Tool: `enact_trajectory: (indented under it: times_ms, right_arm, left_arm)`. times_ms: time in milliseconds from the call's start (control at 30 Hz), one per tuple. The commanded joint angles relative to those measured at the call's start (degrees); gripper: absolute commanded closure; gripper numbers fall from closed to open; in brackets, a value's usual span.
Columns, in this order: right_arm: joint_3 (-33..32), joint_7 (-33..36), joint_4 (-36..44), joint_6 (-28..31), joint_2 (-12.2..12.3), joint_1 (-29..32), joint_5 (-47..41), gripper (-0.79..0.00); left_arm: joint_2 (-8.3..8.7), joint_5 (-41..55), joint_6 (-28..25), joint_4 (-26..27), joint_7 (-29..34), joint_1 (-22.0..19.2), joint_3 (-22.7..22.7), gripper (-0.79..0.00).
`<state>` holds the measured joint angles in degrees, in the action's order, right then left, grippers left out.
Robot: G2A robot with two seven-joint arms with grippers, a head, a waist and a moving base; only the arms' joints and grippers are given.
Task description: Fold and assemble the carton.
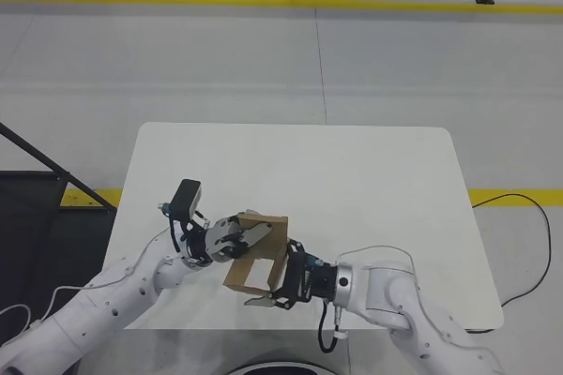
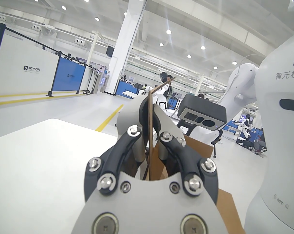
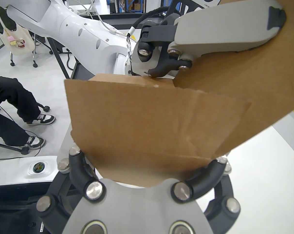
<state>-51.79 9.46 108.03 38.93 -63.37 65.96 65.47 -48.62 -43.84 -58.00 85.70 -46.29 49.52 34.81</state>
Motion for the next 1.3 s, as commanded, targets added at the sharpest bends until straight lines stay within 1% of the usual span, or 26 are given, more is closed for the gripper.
enact_trajectory:
  times_ms: [0,900,1133,1267]
  right_arm:
    - [0.1,-0.1,0.0,-0.3,-0.1,0.0,0.2,-0.785]
    - [0.4,-0.7,-0.7,0.0,-0.9,-0.2,0.8,-0.785]
    - [-2.1,-0.6,-0.2,1.4,-0.3,1.6,0.5,-0.785]
    - [-4.4,-1.3,0.6,3.5,0.3,3.4,0.3,-0.785]
  left_arm:
    - [-0.04,-0.1,0.0,0.0,0.0,0.0,0.0,0.000]
    - [-0.33,0.0,0.0,0.0,0.0,0.1,0.0,0.000]
    - [-0.16,0.8,0.0,-0.3,0.0,0.9,0.9,0.000]
    - [-0.07,2.3,0.0,0.4,0.0,1.6,1.4,0.000]
